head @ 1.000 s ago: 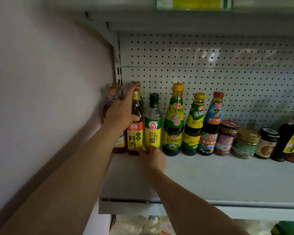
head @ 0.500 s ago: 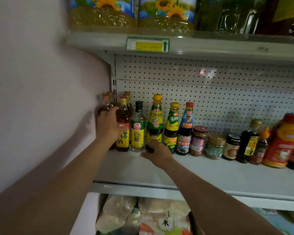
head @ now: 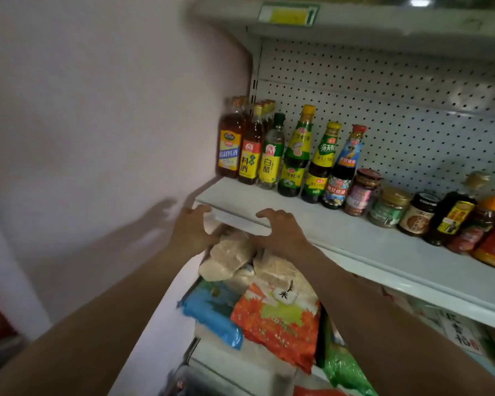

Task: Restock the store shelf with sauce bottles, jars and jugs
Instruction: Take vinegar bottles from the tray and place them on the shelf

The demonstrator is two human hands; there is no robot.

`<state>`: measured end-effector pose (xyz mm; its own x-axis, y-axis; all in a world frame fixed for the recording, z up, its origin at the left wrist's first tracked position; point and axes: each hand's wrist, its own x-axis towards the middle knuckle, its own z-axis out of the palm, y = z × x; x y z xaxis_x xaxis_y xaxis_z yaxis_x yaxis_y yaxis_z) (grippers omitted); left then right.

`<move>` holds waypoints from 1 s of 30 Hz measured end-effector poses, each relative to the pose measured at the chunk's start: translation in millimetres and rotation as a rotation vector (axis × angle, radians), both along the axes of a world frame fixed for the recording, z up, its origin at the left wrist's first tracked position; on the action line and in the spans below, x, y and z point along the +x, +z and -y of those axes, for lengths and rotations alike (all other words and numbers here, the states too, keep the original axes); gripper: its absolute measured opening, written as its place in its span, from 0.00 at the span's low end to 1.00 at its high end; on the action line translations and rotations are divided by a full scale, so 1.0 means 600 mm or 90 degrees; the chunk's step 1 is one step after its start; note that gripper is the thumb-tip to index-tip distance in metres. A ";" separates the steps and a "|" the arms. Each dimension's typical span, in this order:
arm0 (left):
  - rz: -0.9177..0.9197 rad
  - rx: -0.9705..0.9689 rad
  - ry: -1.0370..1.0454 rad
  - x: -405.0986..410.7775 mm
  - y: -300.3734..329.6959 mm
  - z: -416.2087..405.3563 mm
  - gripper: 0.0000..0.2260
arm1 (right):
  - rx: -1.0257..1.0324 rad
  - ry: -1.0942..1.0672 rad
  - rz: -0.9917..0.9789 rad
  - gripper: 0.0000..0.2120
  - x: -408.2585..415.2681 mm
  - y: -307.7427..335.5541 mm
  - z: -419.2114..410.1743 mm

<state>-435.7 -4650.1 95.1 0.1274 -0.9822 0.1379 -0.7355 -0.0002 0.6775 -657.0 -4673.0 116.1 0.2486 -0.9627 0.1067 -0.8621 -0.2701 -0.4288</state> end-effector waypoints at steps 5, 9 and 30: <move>0.038 0.073 0.026 0.001 -0.107 -0.060 0.38 | 0.014 0.025 -0.035 0.32 -0.005 -0.091 -0.063; 0.055 0.123 0.022 0.001 -0.187 -0.093 0.36 | 0.097 0.014 -0.006 0.32 -0.015 -0.166 -0.098; -0.144 0.394 0.046 -0.040 -0.821 -0.210 0.26 | 0.465 -0.249 0.198 0.05 -0.055 -0.839 -0.181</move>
<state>-459.5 -4524.2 -397.4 0.1557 -0.8593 -0.4871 -0.5590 -0.4833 0.6738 -690.3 -4564.4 -387.3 -0.0502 -0.8267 -0.5605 -0.6516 0.4524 -0.6089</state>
